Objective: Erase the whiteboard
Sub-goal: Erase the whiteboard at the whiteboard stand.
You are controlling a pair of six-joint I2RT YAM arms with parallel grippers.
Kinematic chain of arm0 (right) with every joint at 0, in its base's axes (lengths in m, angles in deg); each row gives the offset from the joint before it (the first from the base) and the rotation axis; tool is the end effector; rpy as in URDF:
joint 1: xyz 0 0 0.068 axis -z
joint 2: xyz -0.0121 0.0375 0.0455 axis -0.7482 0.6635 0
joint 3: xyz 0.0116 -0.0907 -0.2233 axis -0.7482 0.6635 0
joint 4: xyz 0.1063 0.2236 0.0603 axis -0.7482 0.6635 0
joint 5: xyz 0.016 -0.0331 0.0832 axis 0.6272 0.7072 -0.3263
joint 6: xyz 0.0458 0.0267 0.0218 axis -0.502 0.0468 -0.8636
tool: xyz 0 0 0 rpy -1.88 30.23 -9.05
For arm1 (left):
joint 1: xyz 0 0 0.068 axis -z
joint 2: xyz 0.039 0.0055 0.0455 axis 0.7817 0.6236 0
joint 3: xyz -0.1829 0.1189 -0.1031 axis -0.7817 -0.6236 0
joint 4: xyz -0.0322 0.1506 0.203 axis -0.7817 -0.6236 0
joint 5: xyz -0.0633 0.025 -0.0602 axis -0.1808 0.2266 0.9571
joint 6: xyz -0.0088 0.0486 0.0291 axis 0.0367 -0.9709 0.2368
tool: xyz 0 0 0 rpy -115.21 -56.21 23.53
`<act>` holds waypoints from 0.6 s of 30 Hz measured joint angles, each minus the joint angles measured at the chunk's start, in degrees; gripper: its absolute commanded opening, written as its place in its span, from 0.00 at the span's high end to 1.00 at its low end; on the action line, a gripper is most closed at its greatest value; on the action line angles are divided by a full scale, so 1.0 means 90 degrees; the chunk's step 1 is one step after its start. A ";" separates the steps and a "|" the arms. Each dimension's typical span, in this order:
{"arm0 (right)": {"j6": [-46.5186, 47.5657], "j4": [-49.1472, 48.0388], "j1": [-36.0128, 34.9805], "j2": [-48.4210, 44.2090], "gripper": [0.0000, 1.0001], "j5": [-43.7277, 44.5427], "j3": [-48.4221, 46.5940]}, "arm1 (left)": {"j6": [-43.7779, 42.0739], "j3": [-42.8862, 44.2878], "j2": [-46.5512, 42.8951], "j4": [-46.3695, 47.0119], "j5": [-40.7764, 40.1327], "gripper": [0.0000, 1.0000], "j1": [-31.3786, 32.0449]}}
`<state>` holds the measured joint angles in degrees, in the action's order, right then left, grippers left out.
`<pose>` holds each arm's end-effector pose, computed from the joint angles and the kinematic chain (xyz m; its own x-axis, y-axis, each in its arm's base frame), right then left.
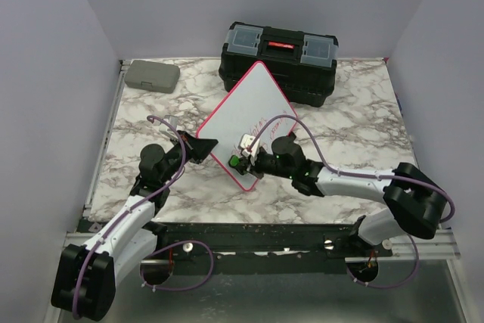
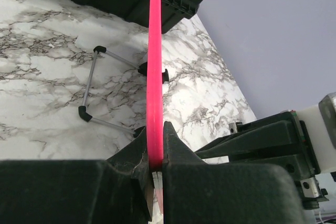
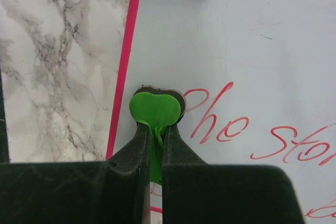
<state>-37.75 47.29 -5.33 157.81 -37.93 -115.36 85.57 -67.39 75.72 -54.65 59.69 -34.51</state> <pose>0.1784 0.2598 0.1905 0.0559 -0.3526 -0.9341 -0.9355 0.3084 -0.1724 0.1979 -0.0778 0.2073 -0.4738 -0.5224 -0.7090 0.4610 0.5388 -0.7051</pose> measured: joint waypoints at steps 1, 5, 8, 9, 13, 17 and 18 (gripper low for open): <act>0.0002 -0.0160 -0.0027 0.0051 0.99 0.0124 0.0070 | 0.0000 0.0000 0.0000 -0.0002 0.0000 1.00 0.0000; 0.0087 -0.0797 -0.0034 0.0211 0.99 0.0505 0.0418 | 0.0000 0.0000 0.0000 -0.0002 0.0000 1.00 0.0000; 0.0168 -0.1146 -0.0034 0.0228 0.99 0.0636 0.0641 | 0.0002 0.0002 0.0005 -0.0005 -0.0005 1.00 0.0000; 0.0180 -0.1209 -0.0034 0.0228 0.99 0.0644 0.0670 | 0.0005 0.0002 0.0005 -0.0005 -0.0005 1.00 0.0000; 0.0189 -0.1343 -0.0061 0.0228 0.99 0.0619 0.0714 | 0.0036 0.0002 0.0041 0.0002 -0.0002 1.00 0.0007; 0.0211 -0.1600 -0.0211 0.0274 0.99 0.0719 0.0716 | 0.0066 0.0002 0.0066 0.0024 -0.0002 1.00 0.0007; 0.0209 -0.1654 -0.0236 0.0311 0.99 0.0784 0.0702 | 0.0068 0.0002 0.0066 0.0029 -0.0002 1.00 0.0012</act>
<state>-35.87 32.40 -7.45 160.61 -30.87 -109.04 86.18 -67.37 76.31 -54.39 59.67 -34.40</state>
